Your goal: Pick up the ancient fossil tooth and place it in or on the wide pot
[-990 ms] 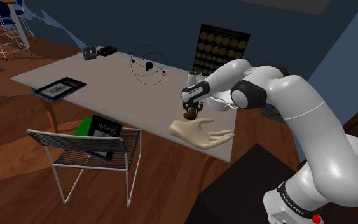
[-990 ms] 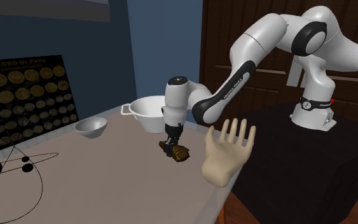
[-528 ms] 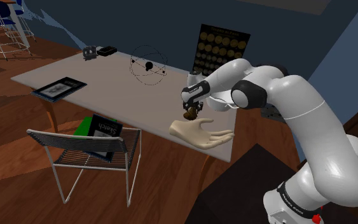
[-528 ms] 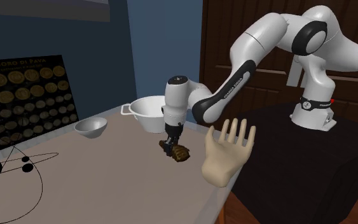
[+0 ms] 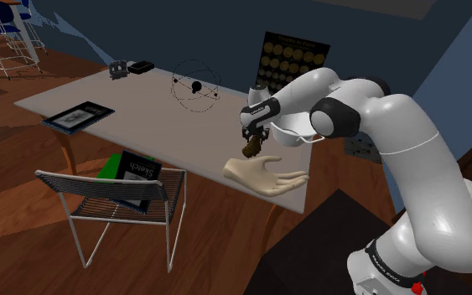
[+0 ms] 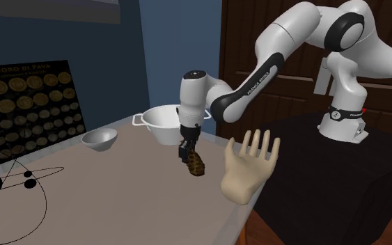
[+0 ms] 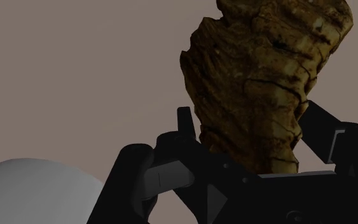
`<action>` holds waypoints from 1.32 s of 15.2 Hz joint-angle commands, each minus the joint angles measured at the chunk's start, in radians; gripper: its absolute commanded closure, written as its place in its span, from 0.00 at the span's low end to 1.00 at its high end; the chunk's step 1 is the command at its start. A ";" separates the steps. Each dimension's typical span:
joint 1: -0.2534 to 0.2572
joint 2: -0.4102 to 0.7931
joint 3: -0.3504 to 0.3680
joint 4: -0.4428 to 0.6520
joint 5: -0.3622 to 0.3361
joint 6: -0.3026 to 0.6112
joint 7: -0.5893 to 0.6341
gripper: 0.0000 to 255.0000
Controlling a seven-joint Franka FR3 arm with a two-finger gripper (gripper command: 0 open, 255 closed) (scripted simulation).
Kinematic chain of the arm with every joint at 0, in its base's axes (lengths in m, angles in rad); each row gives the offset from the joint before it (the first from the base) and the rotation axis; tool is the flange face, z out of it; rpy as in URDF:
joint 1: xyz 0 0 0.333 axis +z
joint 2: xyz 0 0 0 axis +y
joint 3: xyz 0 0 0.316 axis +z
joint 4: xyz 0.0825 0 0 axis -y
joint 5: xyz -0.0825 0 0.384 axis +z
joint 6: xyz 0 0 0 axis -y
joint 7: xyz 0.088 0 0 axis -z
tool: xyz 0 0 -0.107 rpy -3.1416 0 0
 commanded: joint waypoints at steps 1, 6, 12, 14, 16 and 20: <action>0.002 -0.021 -0.004 -0.010 -0.003 -0.010 -0.003 1.00; 0.011 -0.070 -0.015 -0.026 -0.011 -0.044 -0.006 1.00; 0.021 -0.125 -0.027 -0.036 -0.022 -0.088 -0.008 1.00; 0.024 -0.143 -0.031 -0.037 -0.026 -0.104 -0.009 1.00; 0.027 -0.160 -0.035 -0.038 -0.029 -0.120 -0.010 1.00; 0.032 -0.192 -0.043 -0.035 -0.037 -0.154 -0.011 1.00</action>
